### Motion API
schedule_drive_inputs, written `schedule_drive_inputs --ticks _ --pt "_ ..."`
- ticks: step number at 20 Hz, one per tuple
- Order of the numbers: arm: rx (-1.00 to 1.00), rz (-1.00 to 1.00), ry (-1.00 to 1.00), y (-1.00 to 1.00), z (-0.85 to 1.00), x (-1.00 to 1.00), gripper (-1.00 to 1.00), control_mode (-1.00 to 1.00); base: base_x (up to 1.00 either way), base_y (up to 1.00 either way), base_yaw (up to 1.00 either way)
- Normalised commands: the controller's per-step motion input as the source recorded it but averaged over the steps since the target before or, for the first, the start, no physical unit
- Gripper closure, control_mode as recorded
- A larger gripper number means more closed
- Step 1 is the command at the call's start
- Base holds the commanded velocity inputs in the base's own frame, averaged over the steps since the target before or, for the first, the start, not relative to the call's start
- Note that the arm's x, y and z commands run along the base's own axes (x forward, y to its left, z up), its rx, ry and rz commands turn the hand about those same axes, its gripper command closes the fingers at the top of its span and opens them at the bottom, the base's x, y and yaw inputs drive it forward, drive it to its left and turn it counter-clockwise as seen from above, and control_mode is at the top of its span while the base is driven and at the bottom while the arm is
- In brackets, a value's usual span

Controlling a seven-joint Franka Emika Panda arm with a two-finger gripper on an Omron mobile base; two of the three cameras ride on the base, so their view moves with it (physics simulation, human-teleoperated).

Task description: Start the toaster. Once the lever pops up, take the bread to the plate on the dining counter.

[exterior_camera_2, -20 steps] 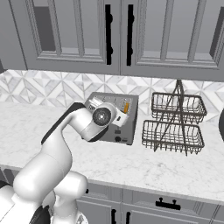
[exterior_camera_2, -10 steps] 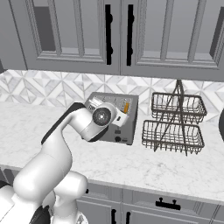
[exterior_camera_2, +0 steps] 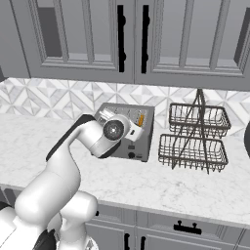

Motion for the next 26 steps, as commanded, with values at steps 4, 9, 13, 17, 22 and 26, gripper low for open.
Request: schedule_drive_inputs --ticks 4,9,13,17,22,26 --pt "0.0 0.0 0.0 0.0 0.0 0.0 -1.0 -1.0 0.0 0.0 0.0" --pt "0.0 0.0 0.0 0.0 0.0 0.0 -1.0 -1.0 0.0 0.0 0.0" --pt "0.0 0.0 0.0 0.0 0.0 0.0 -1.0 -1.0 0.0 0.0 0.0" --pt "0.0 0.0 0.0 0.0 0.0 0.0 -1.0 -1.0 0.0 0.0 0.0" --pt "0.0 0.0 0.0 0.0 0.0 0.0 -1.0 -1.0 0.0 0.0 0.0" --pt "0.0 0.0 0.0 0.0 0.0 0.0 -1.0 -1.0 0.0 0.0 0.0"
